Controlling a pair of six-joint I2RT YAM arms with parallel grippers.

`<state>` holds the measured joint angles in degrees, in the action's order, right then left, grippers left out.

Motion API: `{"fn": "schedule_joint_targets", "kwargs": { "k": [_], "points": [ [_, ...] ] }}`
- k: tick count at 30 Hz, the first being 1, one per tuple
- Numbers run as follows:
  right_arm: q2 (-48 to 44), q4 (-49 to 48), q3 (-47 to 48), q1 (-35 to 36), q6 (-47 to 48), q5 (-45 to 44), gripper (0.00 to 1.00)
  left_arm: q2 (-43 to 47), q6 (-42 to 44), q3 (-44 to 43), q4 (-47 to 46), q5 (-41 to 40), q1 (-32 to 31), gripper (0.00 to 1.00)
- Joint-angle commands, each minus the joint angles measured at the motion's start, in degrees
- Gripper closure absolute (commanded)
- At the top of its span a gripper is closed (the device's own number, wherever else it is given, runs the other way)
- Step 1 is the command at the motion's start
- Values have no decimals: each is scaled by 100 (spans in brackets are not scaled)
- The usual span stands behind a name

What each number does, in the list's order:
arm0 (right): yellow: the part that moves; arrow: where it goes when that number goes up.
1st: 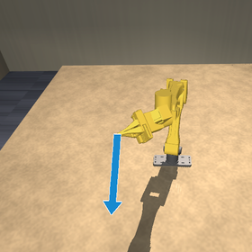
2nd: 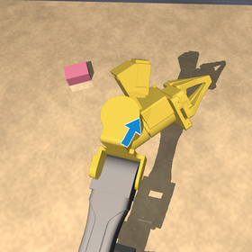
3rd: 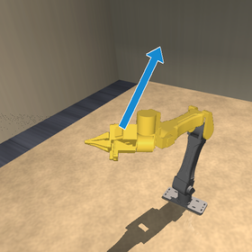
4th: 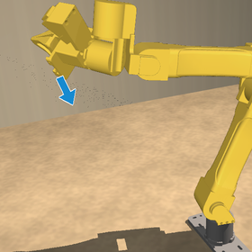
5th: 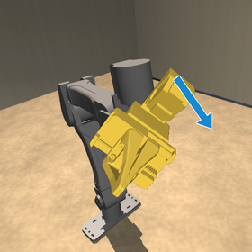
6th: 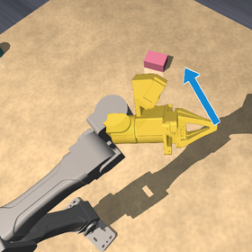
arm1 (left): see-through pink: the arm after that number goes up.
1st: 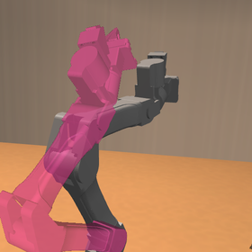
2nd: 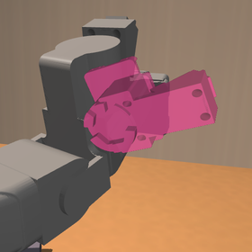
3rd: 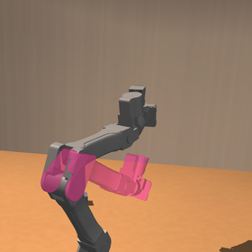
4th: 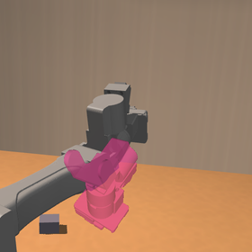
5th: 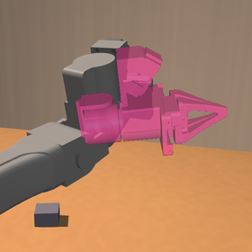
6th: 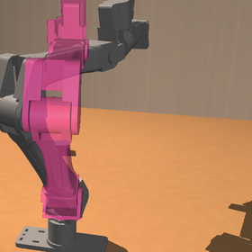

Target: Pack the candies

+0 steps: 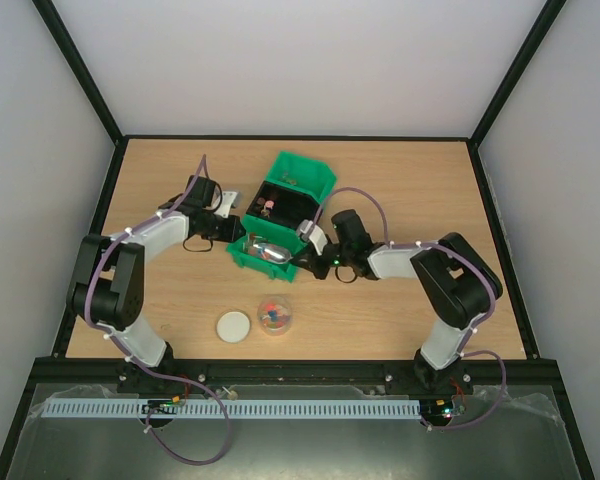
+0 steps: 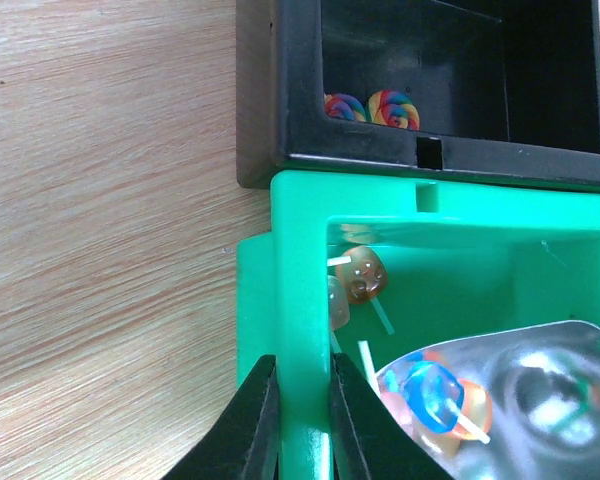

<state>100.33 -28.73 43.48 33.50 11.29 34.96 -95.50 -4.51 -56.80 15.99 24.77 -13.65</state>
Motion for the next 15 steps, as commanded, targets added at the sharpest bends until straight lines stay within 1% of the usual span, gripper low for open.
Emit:
{"fn": "schedule_joint_targets", "kwargs": {
  "k": [1,7,15],
  "points": [
    [-186,-32,-322,-96,-36,163,99,-188,-6,-46,255,75,-6,98],
    [-342,-352,-420,-132,-159,241,99,-214,-14,-59,258,87,3,98],
    [-549,-436,-275,-233,-416,218,99,-206,-14,-51,251,89,8,98]
  ]
}}
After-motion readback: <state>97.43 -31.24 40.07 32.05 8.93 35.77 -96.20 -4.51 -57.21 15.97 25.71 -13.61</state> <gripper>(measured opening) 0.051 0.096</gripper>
